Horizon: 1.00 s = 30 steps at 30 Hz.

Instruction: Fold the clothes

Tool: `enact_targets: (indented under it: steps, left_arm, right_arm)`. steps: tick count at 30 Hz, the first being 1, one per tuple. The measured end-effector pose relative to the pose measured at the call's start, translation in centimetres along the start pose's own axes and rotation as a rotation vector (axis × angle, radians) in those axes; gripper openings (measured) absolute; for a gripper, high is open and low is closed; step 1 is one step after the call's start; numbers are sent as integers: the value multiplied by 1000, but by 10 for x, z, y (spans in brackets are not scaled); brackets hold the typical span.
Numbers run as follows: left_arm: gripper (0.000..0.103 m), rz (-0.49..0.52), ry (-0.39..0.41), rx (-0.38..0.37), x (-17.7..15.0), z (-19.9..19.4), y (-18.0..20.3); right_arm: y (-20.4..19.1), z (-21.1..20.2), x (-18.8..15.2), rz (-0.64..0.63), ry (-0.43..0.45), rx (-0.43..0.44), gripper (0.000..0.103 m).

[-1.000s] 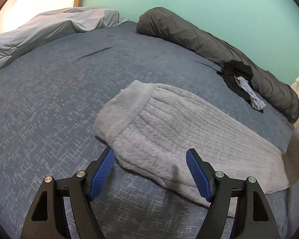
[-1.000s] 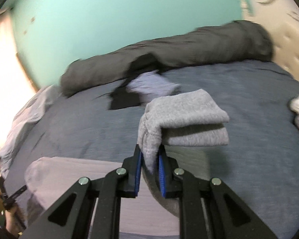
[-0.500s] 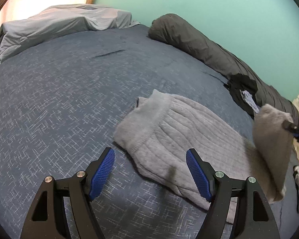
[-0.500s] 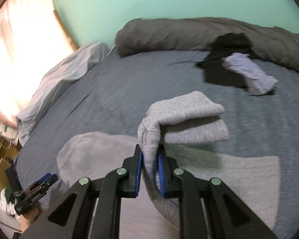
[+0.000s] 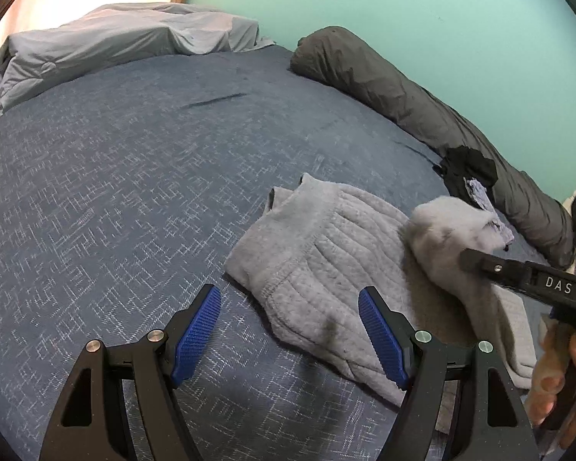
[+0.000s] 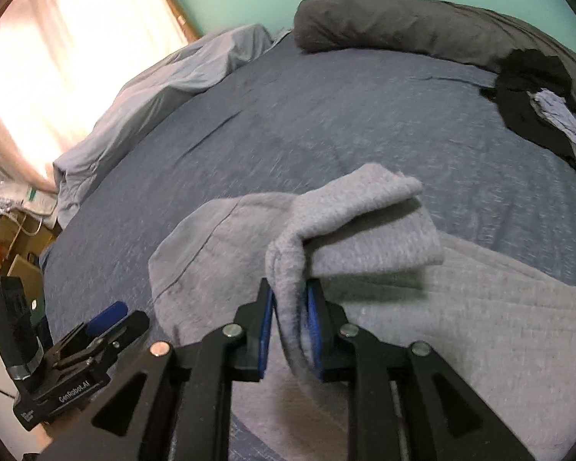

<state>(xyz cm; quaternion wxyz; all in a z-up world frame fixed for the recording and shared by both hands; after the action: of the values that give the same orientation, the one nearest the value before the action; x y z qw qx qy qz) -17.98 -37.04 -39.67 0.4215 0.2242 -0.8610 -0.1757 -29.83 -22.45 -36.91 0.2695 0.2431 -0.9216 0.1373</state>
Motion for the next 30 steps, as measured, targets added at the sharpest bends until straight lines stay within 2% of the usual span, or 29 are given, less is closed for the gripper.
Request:
enact_targets:
  steps: [1,2,4,5,7,12,17,20,25,30]
  left_arm:
    - [78,-6,0,-2,0,0,0]
    - [78,-8,2,-3,0,0,-1]
    - [78,-6,5,-3,1,-1,0]
    - [78,-5,4,-3,1,-1,0]
    - [78,-9,2,-11,0,0,0]
    - [78,-15,-16,-56,-1,7,7]
    - [78,-2,-32,-81,-3,18,19]
    - [78,3,-38,-81,-4,24,23]
    - [78,10,-49,-82,-5,34,31]
    - [78,24,-57,-76,-7,40,37]
  right_arm:
    - [-3,1,0,17,-16,40,31]
    - [-6,1,-1,33,-28,77,31]
    - [-12,-9,4,45,3,120,44]
    - [-15,-13,6,32,15,129,47]
    - [-16,-23,9,8,39,128,47]
    - [20,-33,4,35,43,66,47]
    - [103,-50,-24,116,52,-37,47]
    - [166,-62,-46,168,36,-132,48]
    - [273,-77,-91,287,-13,-283,58]
    - [325,-63,-131,399,-102,-295,60]
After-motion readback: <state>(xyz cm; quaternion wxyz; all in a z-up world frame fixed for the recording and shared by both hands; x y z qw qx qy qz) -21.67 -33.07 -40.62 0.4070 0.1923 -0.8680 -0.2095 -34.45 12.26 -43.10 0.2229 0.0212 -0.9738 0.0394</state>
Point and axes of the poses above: each gripper's, at about its wrist camera, not at the fingertips, and z roughly the way its jaws point, y to its right, x to its top, the point moved 9 cm from there along z, roughly the way its jaws point, and after that the axes turned 14 degrees about -x, right-handed, at the moved point
